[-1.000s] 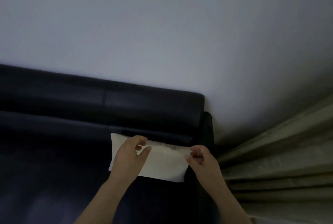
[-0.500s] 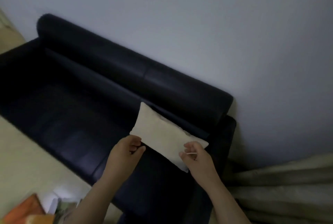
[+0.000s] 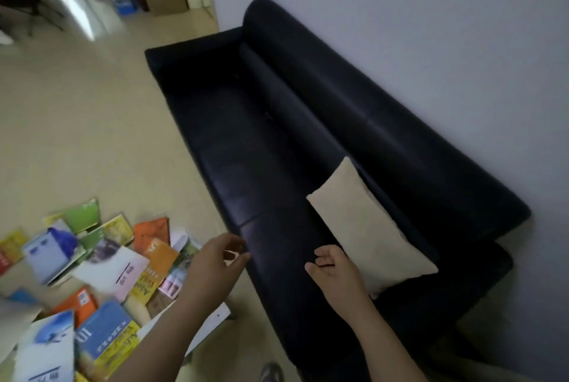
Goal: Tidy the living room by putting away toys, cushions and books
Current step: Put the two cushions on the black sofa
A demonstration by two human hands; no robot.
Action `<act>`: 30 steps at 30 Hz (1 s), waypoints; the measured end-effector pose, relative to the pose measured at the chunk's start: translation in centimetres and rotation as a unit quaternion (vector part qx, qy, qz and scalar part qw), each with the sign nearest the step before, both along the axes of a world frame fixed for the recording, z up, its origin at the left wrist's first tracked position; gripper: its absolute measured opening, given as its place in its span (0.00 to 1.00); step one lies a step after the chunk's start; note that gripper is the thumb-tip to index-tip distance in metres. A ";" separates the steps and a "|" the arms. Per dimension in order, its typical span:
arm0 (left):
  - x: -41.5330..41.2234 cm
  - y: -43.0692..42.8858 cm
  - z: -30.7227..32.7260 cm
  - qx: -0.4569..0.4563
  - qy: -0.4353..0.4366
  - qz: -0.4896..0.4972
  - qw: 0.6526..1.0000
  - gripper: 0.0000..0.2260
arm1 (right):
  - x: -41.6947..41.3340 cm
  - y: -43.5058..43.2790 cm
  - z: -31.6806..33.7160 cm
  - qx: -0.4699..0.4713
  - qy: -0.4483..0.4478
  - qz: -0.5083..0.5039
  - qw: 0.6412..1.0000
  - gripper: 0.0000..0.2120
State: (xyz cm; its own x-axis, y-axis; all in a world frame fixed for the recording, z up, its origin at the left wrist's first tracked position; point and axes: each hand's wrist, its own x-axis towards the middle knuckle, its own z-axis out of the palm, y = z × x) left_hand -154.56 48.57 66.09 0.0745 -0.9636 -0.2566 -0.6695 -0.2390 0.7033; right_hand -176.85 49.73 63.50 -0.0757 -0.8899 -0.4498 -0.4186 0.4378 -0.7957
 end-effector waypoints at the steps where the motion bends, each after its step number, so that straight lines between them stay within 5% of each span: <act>1: 0.8 0.6 -0.1 -0.003 0.001 0.015 1.000 0.08 | 1.0 -0.1 -0.1 0.001 0.001 0.017 1.000 0.13; 11: 14.4 8.9 -1.3 0.017 0.008 0.221 0.975 0.07 | 15.8 0.2 -0.4 0.005 0.030 0.222 0.975 0.12; 30: 43.2 31.9 -2.9 0.045 0.055 0.404 0.912 0.06 | 49.0 16.0 -2.3 0.033 0.085 0.424 0.901 0.10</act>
State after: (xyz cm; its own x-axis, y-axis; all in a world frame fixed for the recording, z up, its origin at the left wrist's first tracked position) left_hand -111.31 80.47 63.14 0.7192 -0.5813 -0.3806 -0.1760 -0.6824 0.7095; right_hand -127.82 65.70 61.25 0.5465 -0.6322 -0.5491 -0.7379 -0.0535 -0.6728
